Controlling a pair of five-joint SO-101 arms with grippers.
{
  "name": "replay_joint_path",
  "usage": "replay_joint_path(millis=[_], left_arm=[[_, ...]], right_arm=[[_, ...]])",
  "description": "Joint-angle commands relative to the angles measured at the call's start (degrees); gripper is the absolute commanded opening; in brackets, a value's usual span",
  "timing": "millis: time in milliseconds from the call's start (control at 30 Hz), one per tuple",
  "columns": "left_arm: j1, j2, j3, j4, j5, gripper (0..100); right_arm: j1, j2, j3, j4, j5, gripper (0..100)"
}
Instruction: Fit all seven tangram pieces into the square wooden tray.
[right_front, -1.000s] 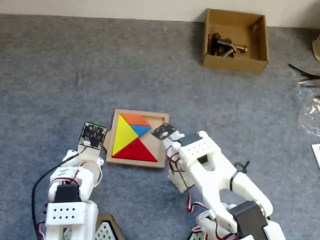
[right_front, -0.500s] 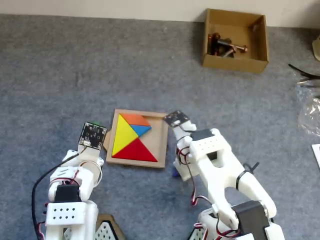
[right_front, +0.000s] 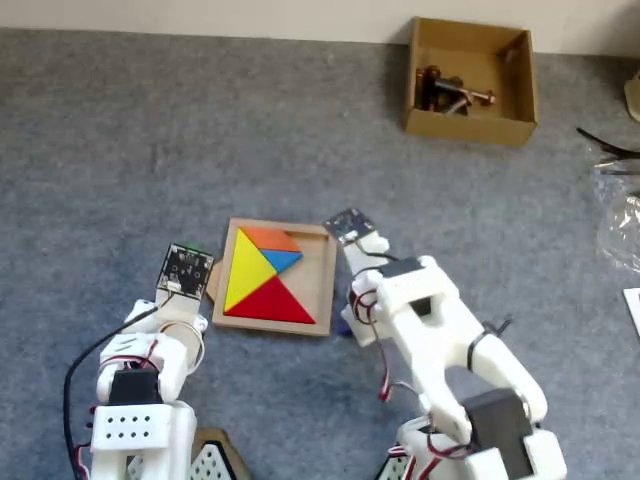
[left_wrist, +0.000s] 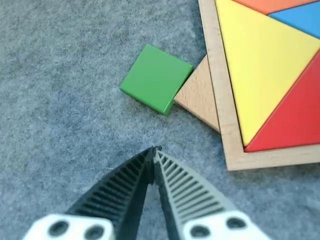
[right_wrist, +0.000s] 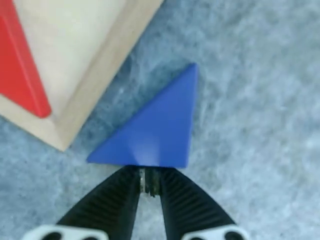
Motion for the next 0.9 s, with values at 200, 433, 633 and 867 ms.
replay_joint_path(millis=[200, 433, 633, 867], left_arm=[[0.7, -0.8, 1.3, 0.2, -0.4, 1], [0.7, -0.8, 1.3, 0.2, -0.4, 1], [0.7, -0.8, 1.3, 0.2, -0.4, 1], [0.7, -0.8, 1.3, 0.2, -0.4, 1]], right_arm=[[8.2, 6.4, -12.4, 3.0, 0.5, 1.2], [9.5, 5.8, -12.7, 3.2, 0.5, 1.2], [8.6, 6.0, -12.6, 3.2, 0.4, 1.2], [2.1, 6.2, -10.7, 7.2, 0.3, 1.2]])
